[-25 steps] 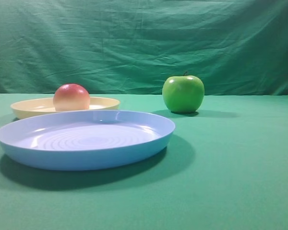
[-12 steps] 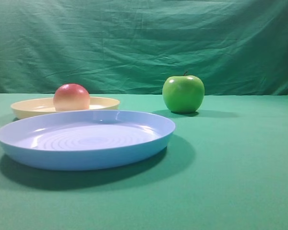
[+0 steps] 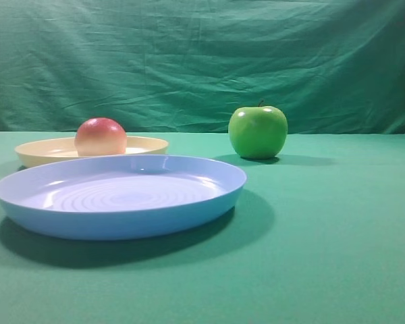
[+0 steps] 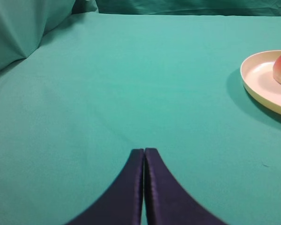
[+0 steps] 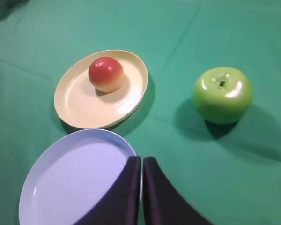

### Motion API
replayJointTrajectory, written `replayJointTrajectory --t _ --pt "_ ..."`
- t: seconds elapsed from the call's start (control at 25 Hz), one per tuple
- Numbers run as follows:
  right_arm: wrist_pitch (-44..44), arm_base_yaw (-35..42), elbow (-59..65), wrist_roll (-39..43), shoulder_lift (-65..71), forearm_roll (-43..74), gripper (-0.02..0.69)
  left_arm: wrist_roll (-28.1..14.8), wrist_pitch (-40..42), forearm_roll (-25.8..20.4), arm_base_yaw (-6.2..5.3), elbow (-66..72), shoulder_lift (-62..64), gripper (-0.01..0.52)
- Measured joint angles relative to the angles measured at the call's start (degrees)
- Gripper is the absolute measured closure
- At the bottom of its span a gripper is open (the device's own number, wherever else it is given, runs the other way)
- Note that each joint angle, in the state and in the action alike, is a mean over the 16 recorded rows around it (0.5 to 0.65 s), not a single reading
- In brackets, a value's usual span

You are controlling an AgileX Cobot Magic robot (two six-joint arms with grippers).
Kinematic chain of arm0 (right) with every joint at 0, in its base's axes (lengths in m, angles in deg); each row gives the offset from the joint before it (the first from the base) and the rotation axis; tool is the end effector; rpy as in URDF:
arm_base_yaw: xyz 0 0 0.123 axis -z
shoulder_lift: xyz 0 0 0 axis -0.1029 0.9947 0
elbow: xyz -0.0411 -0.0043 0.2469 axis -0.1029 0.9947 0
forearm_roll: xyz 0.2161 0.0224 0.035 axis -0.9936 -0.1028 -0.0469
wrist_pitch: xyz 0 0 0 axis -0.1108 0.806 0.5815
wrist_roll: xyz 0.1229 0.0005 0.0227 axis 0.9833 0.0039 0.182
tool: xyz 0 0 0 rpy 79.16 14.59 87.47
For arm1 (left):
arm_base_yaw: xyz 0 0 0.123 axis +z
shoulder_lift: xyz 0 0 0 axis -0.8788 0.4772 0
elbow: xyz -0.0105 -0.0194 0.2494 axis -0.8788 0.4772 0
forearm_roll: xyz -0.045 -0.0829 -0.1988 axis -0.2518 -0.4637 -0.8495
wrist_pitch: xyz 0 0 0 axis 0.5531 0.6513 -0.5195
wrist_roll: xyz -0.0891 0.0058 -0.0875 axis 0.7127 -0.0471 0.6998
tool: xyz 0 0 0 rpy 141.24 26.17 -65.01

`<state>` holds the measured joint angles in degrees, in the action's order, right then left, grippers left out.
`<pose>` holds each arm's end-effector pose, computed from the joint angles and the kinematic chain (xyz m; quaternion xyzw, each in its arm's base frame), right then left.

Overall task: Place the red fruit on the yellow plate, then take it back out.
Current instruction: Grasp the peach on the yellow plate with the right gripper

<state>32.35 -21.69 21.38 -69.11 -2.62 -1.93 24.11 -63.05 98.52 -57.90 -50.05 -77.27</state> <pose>0.2208 0.1486 0.2623 -0.2255 0.8509 0.2309 0.4145 0.0858 0.0203 0.1691 -0.0715 0.7911 0.0582 0.6046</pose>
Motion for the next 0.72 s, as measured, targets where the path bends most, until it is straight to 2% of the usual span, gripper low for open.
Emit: replayJointTrajectory --t 0.36,0.72 --pt "1.07 -1.64 -12.88 -0.62 14.2 -0.6 0.665 0.0 0.0 0.0 0.0 0.0 0.0 0.514" --pt "-2.31 -1.69 -17.77 -1.83 20.55 -5.75 0.665 0.0 0.0 0.0 0.0 0.0 0.0 0.514"
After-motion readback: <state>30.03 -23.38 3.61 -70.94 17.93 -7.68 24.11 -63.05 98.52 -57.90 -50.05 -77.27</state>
